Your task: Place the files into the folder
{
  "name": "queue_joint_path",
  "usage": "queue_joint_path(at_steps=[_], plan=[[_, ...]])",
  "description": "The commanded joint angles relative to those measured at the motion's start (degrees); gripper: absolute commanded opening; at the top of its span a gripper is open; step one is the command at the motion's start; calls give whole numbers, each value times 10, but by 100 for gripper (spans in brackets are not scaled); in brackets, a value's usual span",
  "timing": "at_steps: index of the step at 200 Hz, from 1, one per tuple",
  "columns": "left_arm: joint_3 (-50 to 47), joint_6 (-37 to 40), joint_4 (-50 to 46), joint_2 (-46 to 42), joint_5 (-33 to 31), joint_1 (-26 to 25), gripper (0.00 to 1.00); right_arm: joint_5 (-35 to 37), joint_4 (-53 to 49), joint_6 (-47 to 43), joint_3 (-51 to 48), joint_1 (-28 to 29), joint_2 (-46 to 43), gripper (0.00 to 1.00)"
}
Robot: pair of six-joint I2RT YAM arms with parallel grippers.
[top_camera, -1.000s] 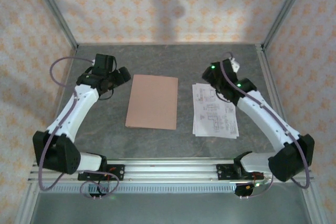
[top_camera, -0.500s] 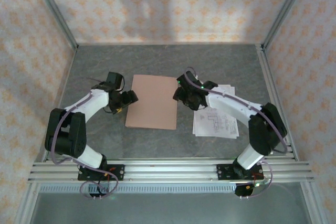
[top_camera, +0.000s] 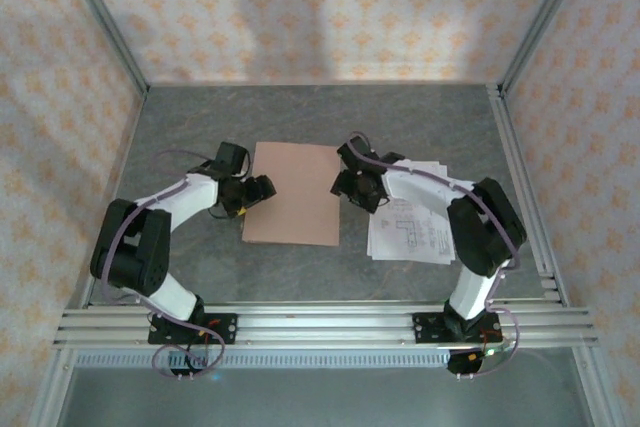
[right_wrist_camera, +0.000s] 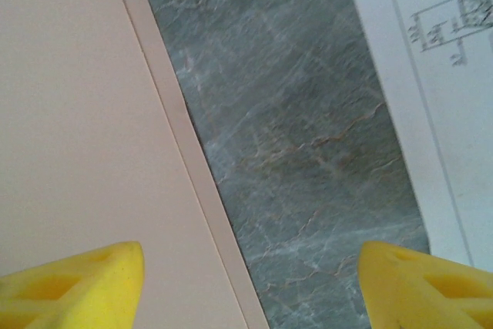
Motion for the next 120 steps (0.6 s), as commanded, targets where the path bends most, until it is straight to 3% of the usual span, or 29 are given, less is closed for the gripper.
queue_joint_path(at_steps=[1, 44, 66, 95, 120], plan=[[30, -3, 15, 22, 8, -15, 83, 3, -16, -20, 21, -13, -4, 74], [36, 3, 5, -6, -15, -29, 84, 0, -14, -28, 19, -26, -11, 72], [45, 22, -50, -53, -43, -31, 85, 17, -22, -24, 15, -28, -19, 67], [51, 23, -160, -143, -110, -31, 83, 68, -45, -10, 16, -26, -29, 44], [15, -46, -183, -211, -88, -41, 78, 74, -67, -15, 59, -15, 10, 19]])
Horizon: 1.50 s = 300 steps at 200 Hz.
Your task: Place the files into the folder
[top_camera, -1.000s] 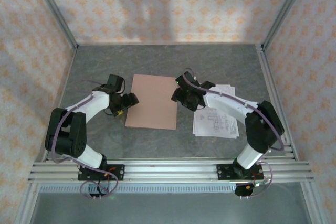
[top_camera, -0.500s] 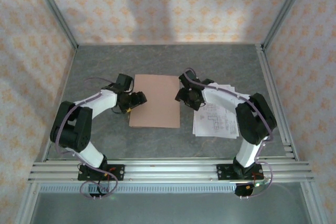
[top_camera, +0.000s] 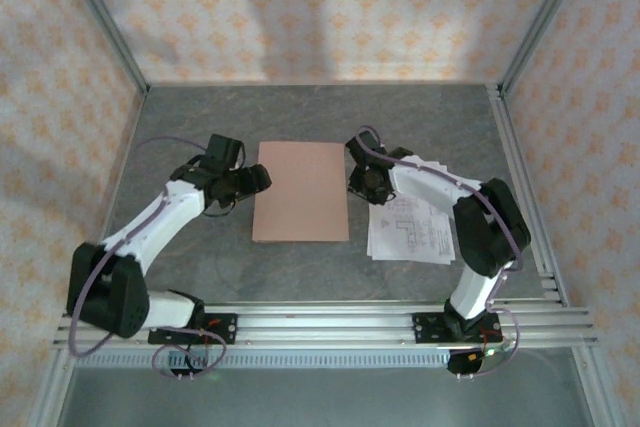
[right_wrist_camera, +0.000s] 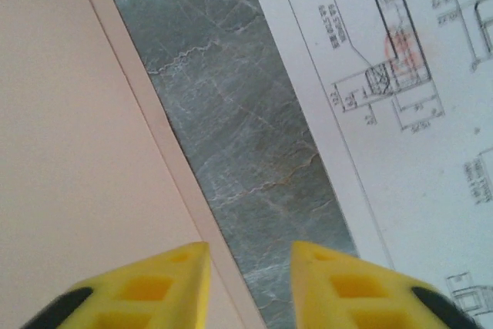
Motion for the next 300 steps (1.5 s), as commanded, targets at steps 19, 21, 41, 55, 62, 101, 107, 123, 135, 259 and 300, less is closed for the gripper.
queue_joint_path(at_steps=[19, 21, 41, 55, 62, 101, 107, 123, 135, 259, 300], plan=[[-80, -161, -58, -101, -1, -50, 79, 41, -49, -4, 85, 27, 53, 11], [-86, -173, -55, -107, -2, -56, 79, 41, -49, -4, 88, 28, 56, 11], [-160, -311, 15, -173, -24, -115, 84, 30, -41, 6, 103, 31, 80, 9], [-216, -413, 92, -210, -55, -161, 88, 17, -37, 12, 112, 31, 95, 9], [-239, -455, 124, -220, -75, -183, 90, 12, -36, 15, 116, 31, 103, 8], [-256, -504, 203, -183, -119, -235, 92, 6, -35, 26, 119, 31, 130, 6], [-257, -509, 214, -170, -121, -243, 92, 7, -36, 29, 119, 31, 133, 5], [-262, -529, 239, -134, -125, -261, 92, 7, -36, 32, 118, 31, 140, 4], [-273, -552, 267, -116, -133, -272, 92, 7, -35, 34, 116, 31, 144, 4], [-253, -563, 373, -1, -170, -289, 92, 4, -33, 37, 97, 29, 175, 0], [-245, -550, 367, -2, -184, -291, 89, 14, -45, 42, 91, 27, 180, 0]])
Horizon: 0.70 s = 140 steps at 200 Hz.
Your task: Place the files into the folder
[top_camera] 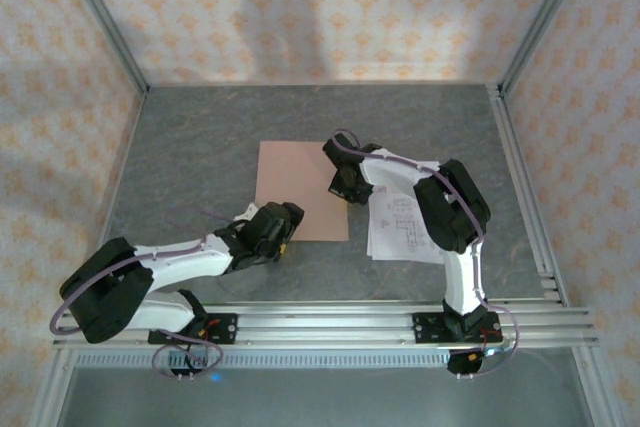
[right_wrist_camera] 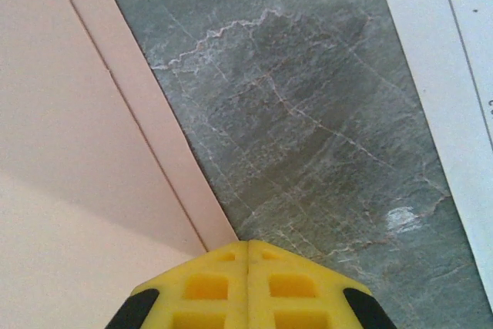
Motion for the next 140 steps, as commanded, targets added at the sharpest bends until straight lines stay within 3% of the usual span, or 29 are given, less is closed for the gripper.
queue_joint_path(at_steps=[1, 76, 140], plan=[[22, 5, 4, -2, -38, -6, 89, 9, -25, 9, -13, -5, 27, 0], [38, 24, -21, -37, -60, -13, 76, 24, -51, -3, 1, -6, 41, 0], [21, 17, -25, -88, -102, -13, 41, 4, -13, 4, -31, -14, 21, 0]])
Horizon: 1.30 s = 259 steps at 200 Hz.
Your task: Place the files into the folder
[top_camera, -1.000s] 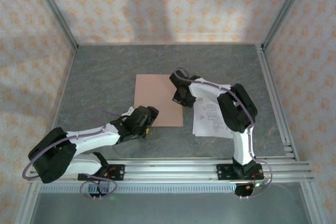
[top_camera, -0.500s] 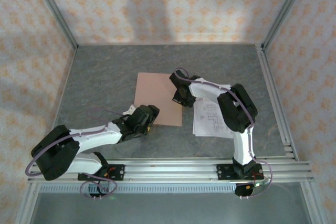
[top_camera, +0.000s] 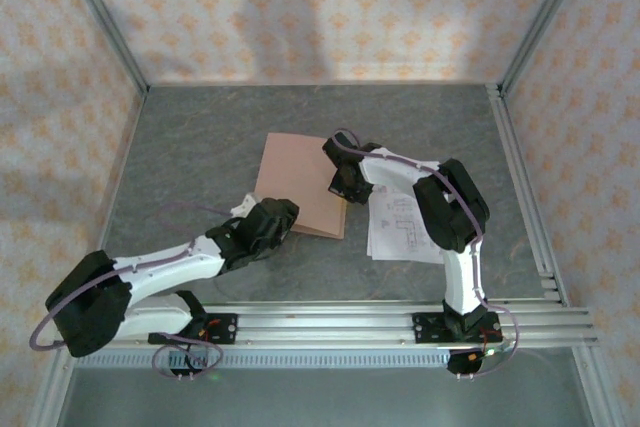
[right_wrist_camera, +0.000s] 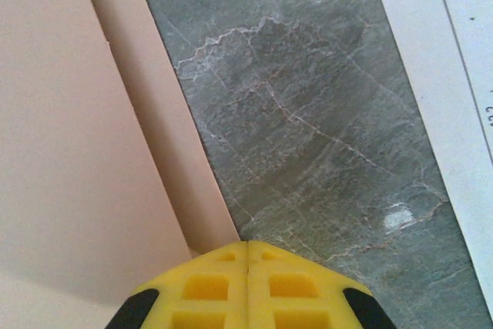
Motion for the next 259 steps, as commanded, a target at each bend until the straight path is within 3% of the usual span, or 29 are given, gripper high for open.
queue_joint_path(at_steps=[1, 21, 65, 90, 108, 116, 130, 139, 154, 203, 259], plan=[[-3, 0, -2, -23, -47, -2, 40, 1, -6, 4, -37, -12, 15, 0], [-14, -18, 9, -26, -50, -2, 26, -18, 21, 1, -50, -17, 7, 0], [-30, -39, 51, 10, -36, 3, 20, -77, 61, 6, -70, -32, 4, 0], [-28, -47, 81, 34, -41, 4, 3, -85, 60, 4, -70, -32, 7, 0], [-13, -42, 67, 42, -34, 6, 2, -86, 57, 4, -71, -34, 11, 0], [-1, -39, 28, 34, -34, 5, 9, -85, 57, 4, -71, -35, 11, 0], [16, -40, -76, 7, -51, 1, 41, -82, 56, 4, -72, -36, 11, 0], [8, -46, -115, -11, -61, 3, 52, -84, 56, 4, -71, -36, 13, 0], [-26, -40, -99, -40, -58, 22, 66, -86, 56, 4, -68, -36, 16, 0], [-61, 19, -31, -35, -34, 88, 69, -79, 45, -2, -63, -36, 23, 0], [-65, 25, 11, 18, -16, 103, 68, -77, 39, -5, -59, -36, 28, 0]])
